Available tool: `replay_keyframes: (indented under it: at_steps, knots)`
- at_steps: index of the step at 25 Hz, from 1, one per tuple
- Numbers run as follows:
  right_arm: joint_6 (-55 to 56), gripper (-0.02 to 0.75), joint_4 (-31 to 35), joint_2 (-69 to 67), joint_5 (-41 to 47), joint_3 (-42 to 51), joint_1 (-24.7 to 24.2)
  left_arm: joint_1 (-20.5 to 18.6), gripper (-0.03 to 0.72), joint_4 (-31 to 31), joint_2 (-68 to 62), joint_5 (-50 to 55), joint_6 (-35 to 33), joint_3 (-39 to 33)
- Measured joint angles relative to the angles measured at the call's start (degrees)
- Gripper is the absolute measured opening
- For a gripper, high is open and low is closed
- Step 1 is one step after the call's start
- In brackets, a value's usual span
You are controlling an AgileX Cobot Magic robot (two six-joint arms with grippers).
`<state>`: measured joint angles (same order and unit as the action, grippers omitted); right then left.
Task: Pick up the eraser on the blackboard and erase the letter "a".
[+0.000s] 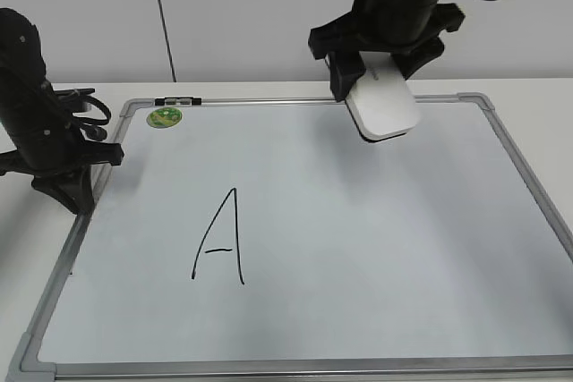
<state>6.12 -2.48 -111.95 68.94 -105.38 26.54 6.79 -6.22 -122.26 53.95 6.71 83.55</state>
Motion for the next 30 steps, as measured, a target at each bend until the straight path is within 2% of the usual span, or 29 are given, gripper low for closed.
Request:
replay_keyframes:
  at_steps: [6, 14, 18, 24, 30]
  knots:
    - [2.34, 0.525, -2.70, 5.96, -0.70, 7.20, -3.29, 0.00, 0.028, -0.11, 0.00, 0.00, 0.00, 0.00]
    - [3.16, 0.525, -3.70, 16.66, -5.65, 23.45, -15.95, 0.00, 0.028, -0.18, 0.00, 0.00, 0.00, 0.00]
    - [2.53, 0.525, -3.84, 18.49, -6.51, 29.31, -19.77, 0.00, 0.028, -0.18, 0.00, 0.00, 0.00, 0.00]
    - [-0.08, 0.525, -3.58, 14.48, -6.73, 29.92, -20.63, 0.00, 0.028, -0.32, 0.00, 0.00, 0.00, 0.00]
    - [-4.16, 0.525, 1.87, 6.58, -2.72, 24.24, -24.64, 0.00, 0.029, -0.42, 0.00, 0.00, 0.00, 0.00]
